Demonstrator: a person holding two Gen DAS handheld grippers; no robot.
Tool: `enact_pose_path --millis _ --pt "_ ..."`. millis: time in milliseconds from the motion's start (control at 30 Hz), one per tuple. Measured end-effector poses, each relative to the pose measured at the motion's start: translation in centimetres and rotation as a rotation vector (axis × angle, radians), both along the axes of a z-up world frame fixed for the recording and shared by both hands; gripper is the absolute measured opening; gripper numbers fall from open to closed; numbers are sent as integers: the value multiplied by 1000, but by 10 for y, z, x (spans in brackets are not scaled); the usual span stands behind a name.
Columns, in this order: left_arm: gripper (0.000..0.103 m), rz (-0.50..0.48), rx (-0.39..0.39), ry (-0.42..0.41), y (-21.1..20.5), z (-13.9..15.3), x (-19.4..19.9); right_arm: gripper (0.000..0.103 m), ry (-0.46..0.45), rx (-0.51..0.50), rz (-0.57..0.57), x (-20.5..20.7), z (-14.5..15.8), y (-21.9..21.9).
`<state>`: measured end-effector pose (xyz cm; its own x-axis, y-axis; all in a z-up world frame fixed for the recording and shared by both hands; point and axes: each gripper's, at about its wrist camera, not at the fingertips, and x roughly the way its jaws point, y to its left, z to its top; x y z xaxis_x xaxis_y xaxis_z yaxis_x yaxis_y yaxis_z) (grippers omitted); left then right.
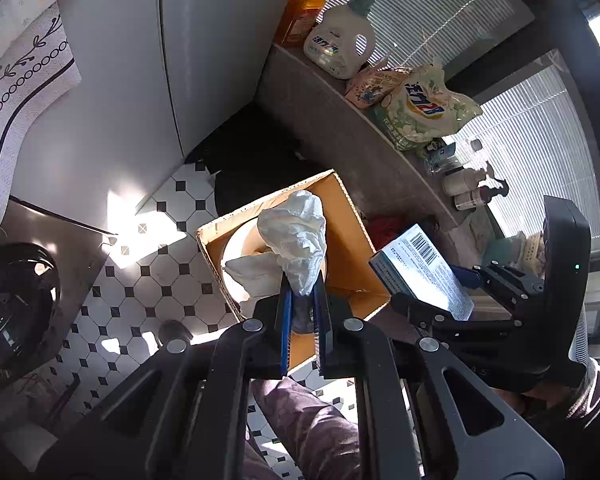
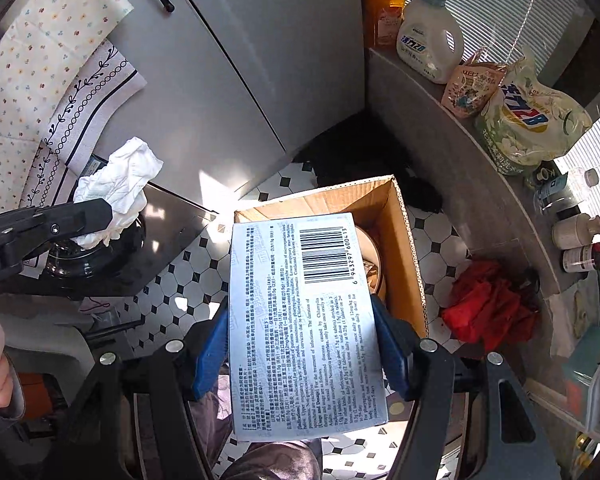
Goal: Collect trash
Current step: 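Carry the tissue and medicine box down over the bucket with both tools, then open both tools over the bucket to drop the tissue and box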
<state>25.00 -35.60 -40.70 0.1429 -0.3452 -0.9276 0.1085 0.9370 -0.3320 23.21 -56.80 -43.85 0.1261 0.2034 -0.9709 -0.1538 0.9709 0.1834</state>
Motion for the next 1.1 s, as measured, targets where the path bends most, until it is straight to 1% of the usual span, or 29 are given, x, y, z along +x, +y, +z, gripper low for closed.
enact_pose_path --millis 167,200,233,267,333,400,433,467,533,600,700,900,967,1000,1033,1067,1100 --pt "10 -14 5 39 -6 -49 -1 66 26 -1 -18 3 -61 0" --pt "10 -15 8 46 -6 -57 -1 69 34 3 -20 4 -74 0" --pt "10 -16 10 52 -6 -66 -1 77 40 1 -27 3 -85 -1" --pt "10 -17 11 57 -7 -74 -1 82 48 1 -38 3 -96 -2" --pt "10 -28 11 68 -9 -89 -1 83 64 10 -57 0 -114 -6" --pt "10 -47 9 77 -14 -104 0 84 73 20 -72 -4 -125 -10" --pt "10 -57 7 82 -17 -110 1 86 76 23 -79 -6 -129 -12" --pt "10 -67 5 85 -21 -117 2 89 78 23 -88 -9 -132 -15" --pt "10 -85 5 96 -31 -131 4 92 76 24 -111 -15 -134 -23" --pt "10 -102 3 109 -40 -146 6 92 76 31 -138 -19 -132 -32" --pt "10 -130 -2 132 -57 -169 11 93 60 29 -179 -29 -121 -47" --pt "11 -206 -4 184 -93 -204 17 94 33 27 -270 -44 -107 -81" --pt "21 -211 0 202 -98 -214 18 94 30 27 -296 -49 -105 -90" --pt "34 -209 -10 215 -99 -218 18 94 32 28 -308 -51 -106 -93" --pt "44 -203 -7 219 -99 -219 18 94 38 32 -322 -53 -106 -96" --pt "46 -195 5 218 -98 -219 18 94 47 42 -338 -56 -105 -98" --pt "47 -190 1 220 -97 -218 17 94 56 49 -348 -57 -104 -99"
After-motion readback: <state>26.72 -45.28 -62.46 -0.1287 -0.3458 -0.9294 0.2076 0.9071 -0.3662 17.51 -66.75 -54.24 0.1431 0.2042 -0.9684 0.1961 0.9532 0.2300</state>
